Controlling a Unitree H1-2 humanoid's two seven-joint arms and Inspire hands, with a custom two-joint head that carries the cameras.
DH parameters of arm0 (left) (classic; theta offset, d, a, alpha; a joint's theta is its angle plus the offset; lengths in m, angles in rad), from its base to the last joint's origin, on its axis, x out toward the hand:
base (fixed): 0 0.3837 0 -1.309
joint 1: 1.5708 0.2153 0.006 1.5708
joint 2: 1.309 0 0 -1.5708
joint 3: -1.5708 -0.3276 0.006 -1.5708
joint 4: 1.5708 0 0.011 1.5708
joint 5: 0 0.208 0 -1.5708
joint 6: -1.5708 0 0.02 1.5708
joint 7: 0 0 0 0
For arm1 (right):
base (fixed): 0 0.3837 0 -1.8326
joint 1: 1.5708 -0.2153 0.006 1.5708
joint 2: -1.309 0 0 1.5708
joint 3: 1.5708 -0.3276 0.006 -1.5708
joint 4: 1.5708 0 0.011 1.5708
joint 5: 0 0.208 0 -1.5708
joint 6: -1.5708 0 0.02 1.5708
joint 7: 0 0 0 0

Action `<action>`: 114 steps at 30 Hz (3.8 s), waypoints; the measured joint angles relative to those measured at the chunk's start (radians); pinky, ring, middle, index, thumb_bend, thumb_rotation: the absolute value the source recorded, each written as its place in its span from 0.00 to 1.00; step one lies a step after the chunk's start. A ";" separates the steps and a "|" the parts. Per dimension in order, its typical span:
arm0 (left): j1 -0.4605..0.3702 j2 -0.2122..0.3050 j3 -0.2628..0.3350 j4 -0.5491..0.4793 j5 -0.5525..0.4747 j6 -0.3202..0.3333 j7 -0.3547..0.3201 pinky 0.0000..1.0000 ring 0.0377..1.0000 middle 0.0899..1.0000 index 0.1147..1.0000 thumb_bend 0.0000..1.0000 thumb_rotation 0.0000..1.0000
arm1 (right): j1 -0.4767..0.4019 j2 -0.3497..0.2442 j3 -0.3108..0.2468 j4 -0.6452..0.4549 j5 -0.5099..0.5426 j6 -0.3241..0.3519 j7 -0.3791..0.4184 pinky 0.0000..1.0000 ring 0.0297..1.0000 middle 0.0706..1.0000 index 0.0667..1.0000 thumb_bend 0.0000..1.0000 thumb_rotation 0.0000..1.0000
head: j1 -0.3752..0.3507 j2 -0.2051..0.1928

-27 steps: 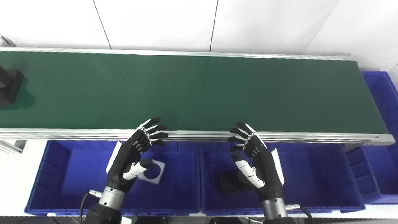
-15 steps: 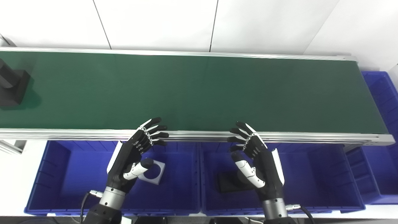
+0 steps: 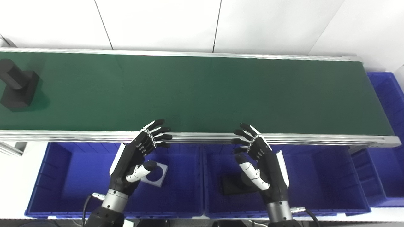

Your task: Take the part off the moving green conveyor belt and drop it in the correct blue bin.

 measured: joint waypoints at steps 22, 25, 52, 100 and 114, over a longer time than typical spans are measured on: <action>0.000 -0.013 -0.012 0.001 0.006 0.002 0.000 0.62 0.70 0.76 0.83 0.92 0.68 | 0.001 -0.014 -0.006 0.005 0.017 -0.008 0.002 0.57 0.69 0.77 0.84 0.52 0.58 | 0.080 -0.034; 0.000 -0.017 -0.019 0.001 0.016 0.004 0.000 0.62 0.71 0.76 0.83 0.91 0.68 | 0.000 -0.019 -0.010 0.018 0.019 -0.030 0.002 0.56 0.69 0.77 0.84 0.52 0.59 | 0.109 -0.045; -0.038 -0.051 -0.084 0.104 0.088 0.005 0.002 0.62 0.68 0.75 0.80 0.92 0.60 | -0.032 -0.066 -0.064 0.149 0.115 -0.060 0.064 0.54 0.70 0.79 0.88 0.52 0.82 | 0.488 -0.296; -0.083 -0.096 -0.083 0.206 0.098 -0.014 0.013 0.60 0.68 0.74 0.80 0.94 0.62 | -0.131 -0.135 -0.136 -0.214 0.064 0.011 0.115 0.60 0.71 0.76 0.82 0.62 0.80 | 0.434 -0.265; -0.089 -0.097 -0.073 0.208 0.098 -0.014 0.013 0.61 0.70 0.75 0.82 0.91 0.66 | -0.320 -0.127 -0.132 -0.203 -0.085 0.156 0.120 0.67 0.77 0.81 0.84 0.57 0.72 | 0.339 -0.241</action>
